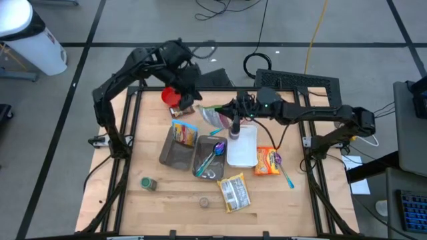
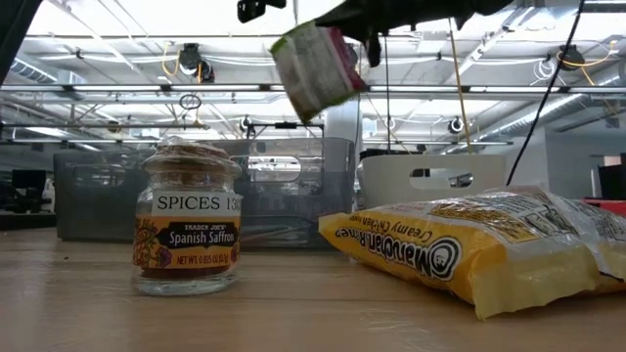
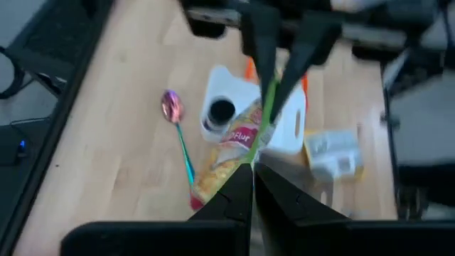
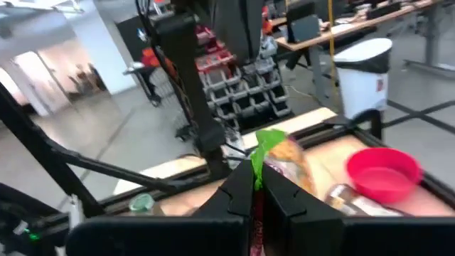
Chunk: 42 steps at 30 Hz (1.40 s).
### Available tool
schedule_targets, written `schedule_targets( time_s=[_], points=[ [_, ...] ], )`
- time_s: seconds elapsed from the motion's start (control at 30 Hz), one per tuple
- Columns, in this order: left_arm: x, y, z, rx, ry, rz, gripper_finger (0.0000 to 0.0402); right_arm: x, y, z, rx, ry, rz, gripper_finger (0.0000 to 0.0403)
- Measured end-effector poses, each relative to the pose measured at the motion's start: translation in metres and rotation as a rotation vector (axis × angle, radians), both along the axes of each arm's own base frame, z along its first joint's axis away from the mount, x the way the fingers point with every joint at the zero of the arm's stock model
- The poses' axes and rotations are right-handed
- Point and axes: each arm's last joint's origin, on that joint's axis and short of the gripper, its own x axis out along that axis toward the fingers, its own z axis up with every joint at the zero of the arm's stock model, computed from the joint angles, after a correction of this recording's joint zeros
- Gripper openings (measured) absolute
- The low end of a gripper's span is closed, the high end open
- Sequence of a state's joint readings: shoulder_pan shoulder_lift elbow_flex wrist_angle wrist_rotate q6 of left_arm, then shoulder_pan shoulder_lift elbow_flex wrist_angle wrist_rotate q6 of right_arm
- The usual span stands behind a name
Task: Pick & Place Food Item
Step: Put the green pack into the left gray bin
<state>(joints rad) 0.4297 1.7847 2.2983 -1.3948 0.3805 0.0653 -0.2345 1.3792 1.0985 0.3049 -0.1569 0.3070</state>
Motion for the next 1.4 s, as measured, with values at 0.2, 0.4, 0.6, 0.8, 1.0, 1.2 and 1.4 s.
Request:
schedule_targets(
  time_s=[0.2, 0.4, 0.6, 0.8, 1.0, 1.2, 1.4],
  points=[
    [0.003, 0.016, 0.008, -0.103, -0.106, 0.177, 0.0052, -0.027, -0.007, 0.012, -0.064, 0.08, -0.115, 0.0],
    [0.021, 0.027, 0.018, -0.196, -0.28, 0.395, 0.0121, -0.051, -0.01, 0.022, -0.198, 0.168, -0.306, 0.0],
    [0.043, 0.032, 0.018, -0.265, -0.387, 0.482, 0.0173, -0.071, -0.011, 0.039, -0.321, 0.151, -0.481, 0.0],
    [0.081, 0.023, 0.001, -0.269, -0.42, 0.446, 0.0195, -0.085, -0.012, 0.06, -0.359, 0.014, -0.538, 0.0],
    [0.105, 0.015, -0.013, -0.249, -0.434, 0.41, 0.0195, -0.111, -0.013, 0.079, -0.368, -0.089, -0.597, 0.0],
    [0.112, 0.007, -0.011, -0.172, -0.475, 0.438, 0.0193, -0.133, -0.016, 0.097, -0.319, -0.239, -0.62, 0.0],
    [0.122, -0.001, -0.009, -0.128, -0.551, 0.392, 0.02, -0.142, -0.019, 0.112, -0.243, -0.439, -0.579, 0.0]
  ],
)
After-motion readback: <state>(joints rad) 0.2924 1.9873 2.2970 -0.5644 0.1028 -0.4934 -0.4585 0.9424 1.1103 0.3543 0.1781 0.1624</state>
